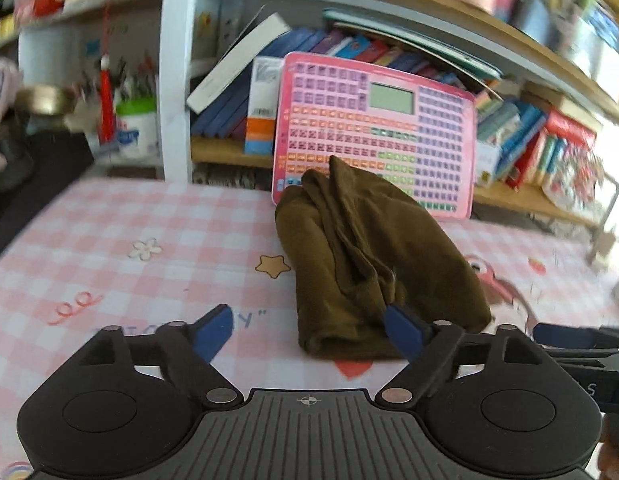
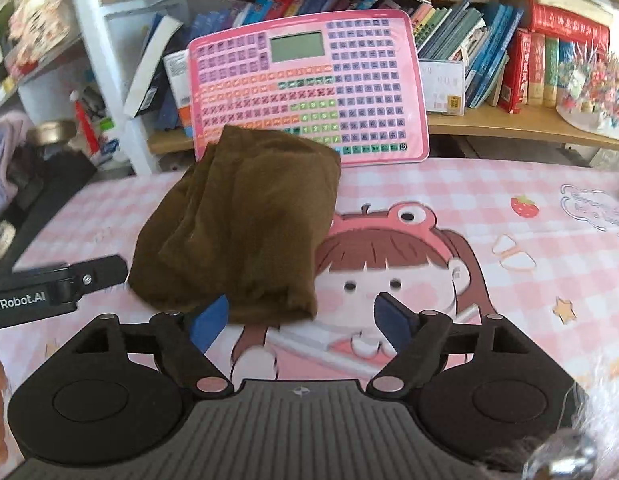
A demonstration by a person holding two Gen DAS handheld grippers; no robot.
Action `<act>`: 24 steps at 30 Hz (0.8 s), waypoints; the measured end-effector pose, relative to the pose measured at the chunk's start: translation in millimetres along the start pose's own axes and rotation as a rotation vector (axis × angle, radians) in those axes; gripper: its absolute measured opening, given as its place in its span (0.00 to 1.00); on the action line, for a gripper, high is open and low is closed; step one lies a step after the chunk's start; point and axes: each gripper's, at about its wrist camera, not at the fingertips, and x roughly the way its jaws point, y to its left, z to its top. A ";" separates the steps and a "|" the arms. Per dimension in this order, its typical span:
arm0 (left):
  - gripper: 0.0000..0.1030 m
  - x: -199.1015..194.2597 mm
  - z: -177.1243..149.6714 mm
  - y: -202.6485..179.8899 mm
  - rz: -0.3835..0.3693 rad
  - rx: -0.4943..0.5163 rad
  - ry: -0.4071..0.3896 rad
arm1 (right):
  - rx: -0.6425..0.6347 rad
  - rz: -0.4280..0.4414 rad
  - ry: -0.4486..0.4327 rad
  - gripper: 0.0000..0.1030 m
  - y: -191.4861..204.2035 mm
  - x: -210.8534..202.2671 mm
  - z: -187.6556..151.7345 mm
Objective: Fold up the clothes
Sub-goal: 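Lower the folded bundle onto the mat and open both grippers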
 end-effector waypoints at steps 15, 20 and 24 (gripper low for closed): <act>0.97 -40.1 -34.3 -12.7 0.065 0.041 0.021 | -0.007 -0.100 -0.015 0.86 18.3 -54.2 -44.6; 0.98 -45.2 -36.4 -14.4 0.059 0.043 0.024 | 0.000 -0.125 -0.011 0.88 17.7 -60.3 -50.5; 0.98 -47.9 -37.0 -14.6 0.056 0.043 0.027 | -0.004 -0.134 -0.017 0.88 19.2 -63.8 -51.7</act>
